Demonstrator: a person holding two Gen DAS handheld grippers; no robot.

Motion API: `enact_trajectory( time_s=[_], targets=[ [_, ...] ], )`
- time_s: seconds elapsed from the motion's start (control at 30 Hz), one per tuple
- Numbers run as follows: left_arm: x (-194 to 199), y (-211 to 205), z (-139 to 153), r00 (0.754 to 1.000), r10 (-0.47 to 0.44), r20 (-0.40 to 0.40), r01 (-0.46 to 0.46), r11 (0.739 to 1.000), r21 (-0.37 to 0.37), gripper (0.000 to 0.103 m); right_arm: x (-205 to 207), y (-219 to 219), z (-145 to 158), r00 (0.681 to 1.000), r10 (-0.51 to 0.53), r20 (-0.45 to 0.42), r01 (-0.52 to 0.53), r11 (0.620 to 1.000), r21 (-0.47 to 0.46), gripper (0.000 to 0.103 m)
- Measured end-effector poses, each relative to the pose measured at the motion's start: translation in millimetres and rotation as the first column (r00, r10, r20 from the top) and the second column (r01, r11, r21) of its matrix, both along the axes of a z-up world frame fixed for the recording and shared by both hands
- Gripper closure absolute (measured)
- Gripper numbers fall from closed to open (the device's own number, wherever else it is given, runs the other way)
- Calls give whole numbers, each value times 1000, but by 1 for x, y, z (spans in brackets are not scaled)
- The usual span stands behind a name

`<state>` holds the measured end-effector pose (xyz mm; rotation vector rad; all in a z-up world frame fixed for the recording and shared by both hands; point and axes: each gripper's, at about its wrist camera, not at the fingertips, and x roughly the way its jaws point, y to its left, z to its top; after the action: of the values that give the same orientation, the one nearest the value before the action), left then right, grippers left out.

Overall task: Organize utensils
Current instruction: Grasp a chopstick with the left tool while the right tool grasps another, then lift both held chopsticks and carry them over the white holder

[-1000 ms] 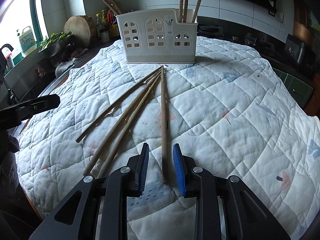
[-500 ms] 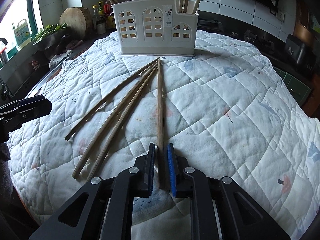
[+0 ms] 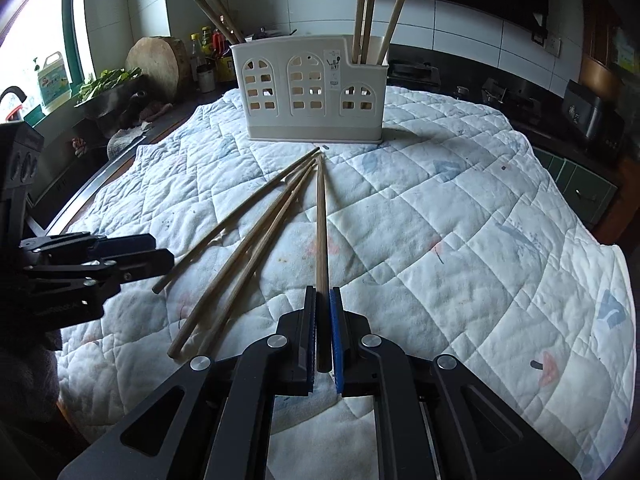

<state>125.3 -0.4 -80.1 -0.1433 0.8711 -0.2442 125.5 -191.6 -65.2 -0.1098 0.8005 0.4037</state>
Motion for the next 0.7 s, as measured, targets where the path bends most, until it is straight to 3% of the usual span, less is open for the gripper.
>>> enact_trajectory(
  time_s=[0.13,0.47,0.63,0.7],
  targets=[
    [10,-6,-6,1000,-11,-23,11,1000,-6,77,-4,-2,19,999,3,42,-5,1000,28,96],
    [24,-10,-17,999,6,-51,-6,1000,-7,87,-8,-10,60,991,-3,130,-9,996,89,96],
    [25,-19,-15,999,19,-45,-15,997,78,95,-6,-14,69,989,-11,145,-5,994,109,96],
    [25,-18,-13,999,20,-45,-16,997,77,97,-6,-14,71,989,-9,148,-7,994,111,96]
  ],
)
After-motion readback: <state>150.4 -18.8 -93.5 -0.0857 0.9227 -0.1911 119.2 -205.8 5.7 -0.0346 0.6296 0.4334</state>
